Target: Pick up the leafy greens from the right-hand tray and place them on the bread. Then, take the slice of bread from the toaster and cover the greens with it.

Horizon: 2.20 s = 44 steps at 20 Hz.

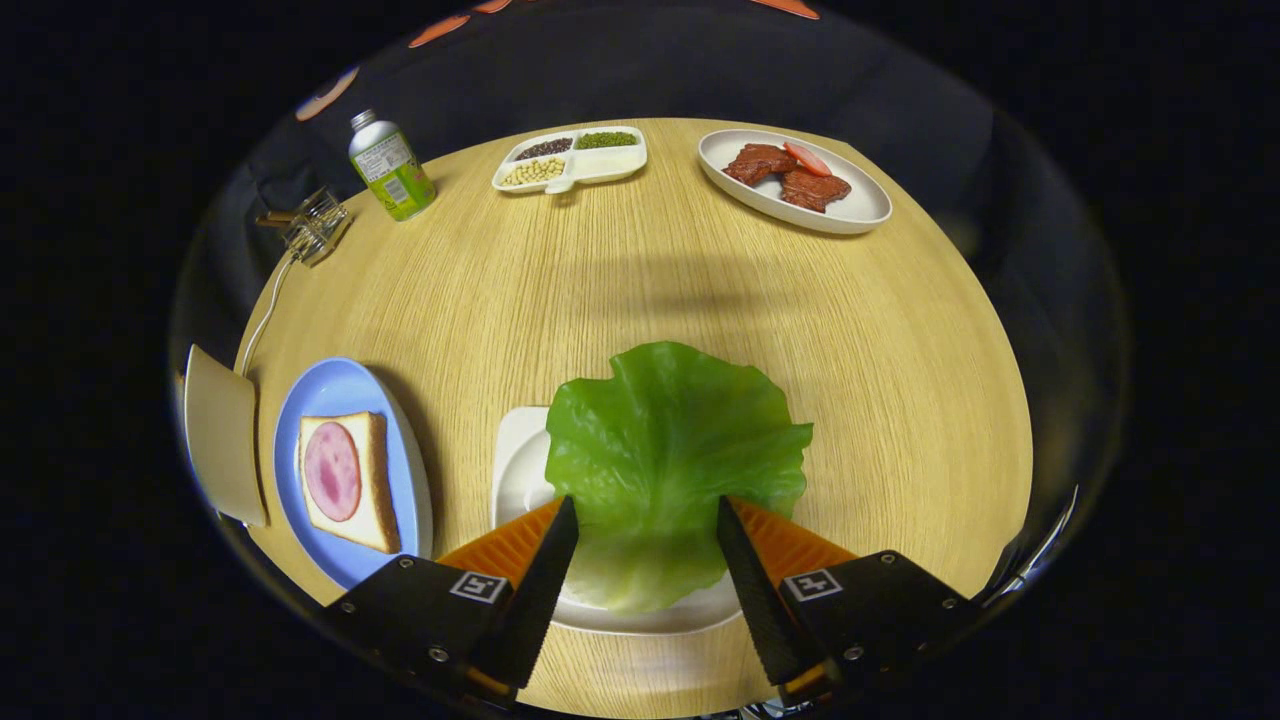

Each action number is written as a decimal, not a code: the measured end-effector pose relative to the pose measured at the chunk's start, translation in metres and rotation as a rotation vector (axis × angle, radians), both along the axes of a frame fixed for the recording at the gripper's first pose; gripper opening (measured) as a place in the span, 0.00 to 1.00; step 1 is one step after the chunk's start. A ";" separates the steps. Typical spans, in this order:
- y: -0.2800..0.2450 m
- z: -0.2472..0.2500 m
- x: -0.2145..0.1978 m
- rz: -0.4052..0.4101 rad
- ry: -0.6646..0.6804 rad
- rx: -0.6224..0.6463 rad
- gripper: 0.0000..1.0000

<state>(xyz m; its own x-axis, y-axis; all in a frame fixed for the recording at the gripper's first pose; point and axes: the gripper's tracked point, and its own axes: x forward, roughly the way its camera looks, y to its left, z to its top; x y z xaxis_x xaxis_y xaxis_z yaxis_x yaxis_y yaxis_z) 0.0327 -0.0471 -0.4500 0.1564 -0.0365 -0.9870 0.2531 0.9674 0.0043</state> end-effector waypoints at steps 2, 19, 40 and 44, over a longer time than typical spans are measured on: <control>0.001 0.000 0.000 0.013 -0.010 -0.006 0.83; 0.019 0.011 0.002 -0.037 -0.066 0.104 0.11; 0.100 0.082 0.039 0.108 -0.216 0.238 0.11; 0.119 0.082 0.044 0.127 -0.226 0.250 0.11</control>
<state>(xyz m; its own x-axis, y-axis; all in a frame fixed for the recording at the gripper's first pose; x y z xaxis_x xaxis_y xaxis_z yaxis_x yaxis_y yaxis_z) 0.0765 0.0716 -0.3677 0.3596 0.2359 -0.9028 0.0963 0.9530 0.2873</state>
